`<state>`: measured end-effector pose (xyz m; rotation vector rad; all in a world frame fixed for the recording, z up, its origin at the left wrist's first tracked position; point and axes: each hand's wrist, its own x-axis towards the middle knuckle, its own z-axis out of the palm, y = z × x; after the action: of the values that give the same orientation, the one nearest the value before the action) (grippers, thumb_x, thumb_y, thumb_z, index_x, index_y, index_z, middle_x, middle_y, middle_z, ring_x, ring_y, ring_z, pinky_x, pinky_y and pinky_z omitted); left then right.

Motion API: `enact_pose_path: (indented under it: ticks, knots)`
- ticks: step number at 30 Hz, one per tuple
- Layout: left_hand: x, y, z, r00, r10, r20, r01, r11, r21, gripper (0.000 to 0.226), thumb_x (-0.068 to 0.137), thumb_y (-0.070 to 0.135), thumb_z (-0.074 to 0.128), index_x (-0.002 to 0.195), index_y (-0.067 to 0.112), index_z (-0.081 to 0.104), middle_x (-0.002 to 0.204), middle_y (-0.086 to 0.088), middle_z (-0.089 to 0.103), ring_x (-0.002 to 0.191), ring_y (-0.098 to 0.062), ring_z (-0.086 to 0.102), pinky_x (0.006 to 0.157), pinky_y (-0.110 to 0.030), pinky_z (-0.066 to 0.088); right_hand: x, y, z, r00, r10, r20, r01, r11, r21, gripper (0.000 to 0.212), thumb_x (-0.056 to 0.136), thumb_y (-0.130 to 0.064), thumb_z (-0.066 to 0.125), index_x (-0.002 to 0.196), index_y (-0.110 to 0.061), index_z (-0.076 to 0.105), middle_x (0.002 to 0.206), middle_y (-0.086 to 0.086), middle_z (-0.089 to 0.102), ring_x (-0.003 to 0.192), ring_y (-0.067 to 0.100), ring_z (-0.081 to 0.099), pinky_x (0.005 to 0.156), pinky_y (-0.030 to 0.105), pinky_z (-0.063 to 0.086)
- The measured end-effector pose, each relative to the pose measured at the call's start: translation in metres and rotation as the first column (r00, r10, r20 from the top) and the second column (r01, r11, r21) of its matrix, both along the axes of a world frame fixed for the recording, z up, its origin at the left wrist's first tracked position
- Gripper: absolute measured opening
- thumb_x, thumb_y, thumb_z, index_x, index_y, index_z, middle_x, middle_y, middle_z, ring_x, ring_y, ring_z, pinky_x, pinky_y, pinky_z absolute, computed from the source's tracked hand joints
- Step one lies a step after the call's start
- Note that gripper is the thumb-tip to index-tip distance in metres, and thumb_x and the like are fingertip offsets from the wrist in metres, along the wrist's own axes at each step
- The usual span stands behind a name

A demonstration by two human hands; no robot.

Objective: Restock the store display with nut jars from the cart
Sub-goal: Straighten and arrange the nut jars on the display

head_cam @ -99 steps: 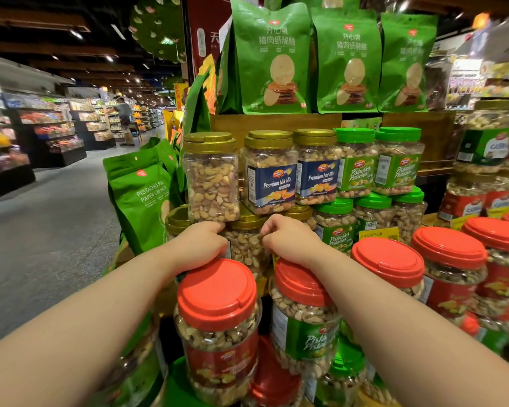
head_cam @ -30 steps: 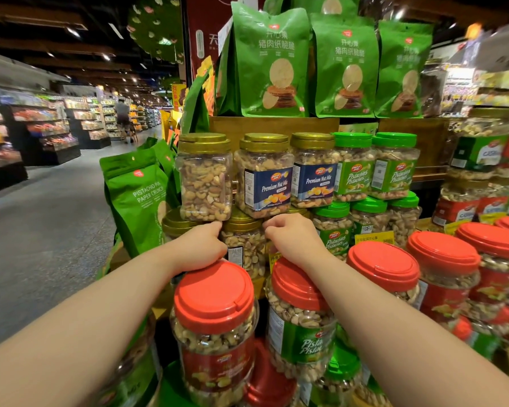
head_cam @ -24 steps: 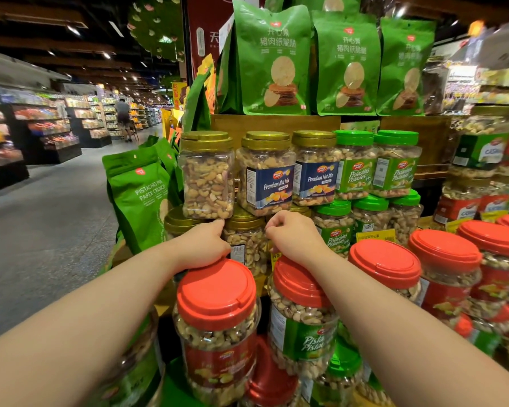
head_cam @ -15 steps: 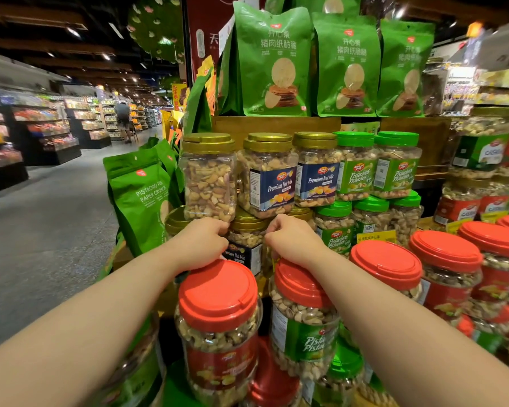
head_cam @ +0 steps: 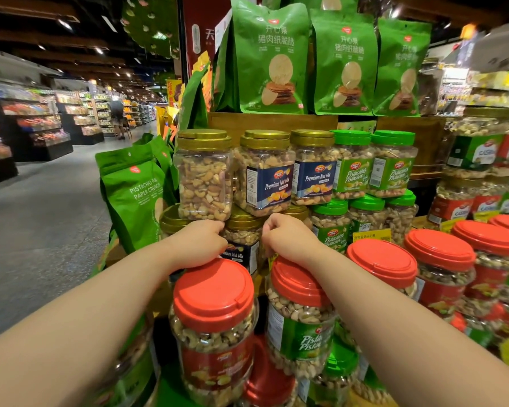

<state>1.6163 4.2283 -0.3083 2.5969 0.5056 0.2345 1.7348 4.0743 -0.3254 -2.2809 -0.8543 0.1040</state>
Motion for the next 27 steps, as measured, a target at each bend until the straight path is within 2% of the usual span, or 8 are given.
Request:
enact_pose_path:
  ticks: [5, 9, 11, 13, 15, 17, 21, 27]
  knots:
    - [-0.006, 0.005, 0.002, 0.999, -0.006, 0.040, 0.004, 0.999, 0.036, 0.037, 0.098, 0.007, 0.048, 0.130, 0.003, 0.067, 0.123, -0.012, 0.070, 0.109, -0.025, 0.065, 0.081, -0.025, 0.047, -0.002, 0.003, 0.004, 0.998, 0.050, -0.032, -0.052, 0.994, -0.095, 0.013, 0.086, -0.016, 0.053, 0.089, -0.029, 0.056, 0.084, -0.002, 0.073, 0.088, 0.017, 0.069, 0.091, 0.041, 0.054]
    - [-0.007, 0.008, 0.004, 0.999, -0.026, 0.027, 0.023, 0.995, 0.095, 0.042, 0.097, 0.008, 0.050, 0.135, 0.010, 0.066, 0.142, -0.006, 0.062, 0.128, -0.021, 0.057, 0.099, -0.023, 0.044, 0.008, 0.005, -0.002, 0.999, -0.041, -0.002, 0.041, 0.998, 0.037, 0.016, 0.089, -0.021, 0.051, 0.080, -0.021, 0.064, 0.074, 0.002, 0.075, 0.075, 0.021, 0.074, 0.087, 0.046, 0.058]
    - [-0.007, 0.008, 0.006, 0.999, -0.029, 0.040, 0.025, 0.994, 0.104, 0.042, 0.096, 0.008, 0.050, 0.134, 0.012, 0.067, 0.139, -0.007, 0.064, 0.128, -0.023, 0.058, 0.098, -0.023, 0.045, 0.009, 0.004, -0.003, 0.999, -0.039, -0.030, 0.040, 0.997, 0.064, 0.017, 0.090, -0.021, 0.051, 0.079, -0.019, 0.064, 0.069, 0.003, 0.074, 0.066, 0.018, 0.075, 0.087, 0.045, 0.058]
    - [-0.006, 0.008, 0.007, 0.998, -0.015, 0.057, 0.010, 0.997, 0.083, 0.040, 0.095, 0.007, 0.050, 0.128, 0.013, 0.071, 0.125, -0.008, 0.072, 0.114, -0.023, 0.066, 0.077, -0.018, 0.046, 0.007, 0.003, -0.003, 0.999, -0.004, -0.036, 0.005, 0.999, 0.035, 0.016, 0.091, -0.022, 0.049, 0.083, -0.021, 0.063, 0.070, 0.002, 0.075, 0.066, 0.015, 0.075, 0.089, 0.043, 0.057]
    - [-0.004, 0.010, 0.006, 0.998, 0.003, 0.071, -0.006, 0.999, 0.049, 0.035, 0.094, 0.006, 0.050, 0.112, 0.012, 0.079, 0.100, -0.008, 0.078, 0.087, -0.018, 0.073, 0.058, -0.012, 0.046, 0.004, 0.003, -0.002, 1.000, 0.021, -0.022, -0.022, 0.999, -0.026, 0.015, 0.089, -0.023, 0.048, 0.087, -0.023, 0.062, 0.073, 0.001, 0.076, 0.073, 0.015, 0.074, 0.090, 0.043, 0.056]
    - [-0.003, 0.012, 0.006, 0.996, 0.011, 0.087, -0.013, 1.000, 0.021, 0.030, 0.093, 0.009, 0.053, 0.096, 0.014, 0.082, 0.086, -0.008, 0.079, 0.069, -0.017, 0.074, 0.065, -0.021, 0.058, 0.000, 0.003, 0.002, 0.999, 0.040, -0.025, -0.043, 0.994, -0.102, 0.013, 0.086, -0.019, 0.050, 0.092, -0.024, 0.060, 0.078, 0.000, 0.076, 0.083, 0.017, 0.072, 0.092, 0.043, 0.054]
    - [-0.003, 0.013, 0.006, 0.995, 0.021, 0.101, -0.017, 0.999, -0.046, 0.026, 0.095, 0.014, 0.058, 0.087, 0.013, 0.083, 0.075, -0.007, 0.078, 0.066, -0.019, 0.076, 0.076, -0.039, 0.062, -0.003, 0.005, 0.005, 0.995, 0.073, -0.061, -0.083, 0.980, -0.178, 0.019, 0.079, -0.013, 0.056, 0.093, -0.026, 0.058, 0.084, 0.000, 0.075, 0.088, 0.019, 0.072, 0.093, 0.046, 0.054]
    - [-0.005, 0.011, 0.006, 0.991, 0.061, 0.121, -0.041, 0.986, -0.161, 0.027, 0.094, 0.007, 0.054, 0.093, -0.005, 0.078, 0.073, -0.018, 0.076, 0.063, -0.019, 0.076, 0.072, -0.045, 0.064, 0.001, 0.004, 0.000, 0.999, 0.023, -0.022, -0.023, 1.000, -0.001, 0.014, 0.090, -0.020, 0.048, 0.086, -0.020, 0.061, 0.084, -0.001, 0.072, 0.067, 0.016, 0.075, 0.088, 0.048, 0.058]
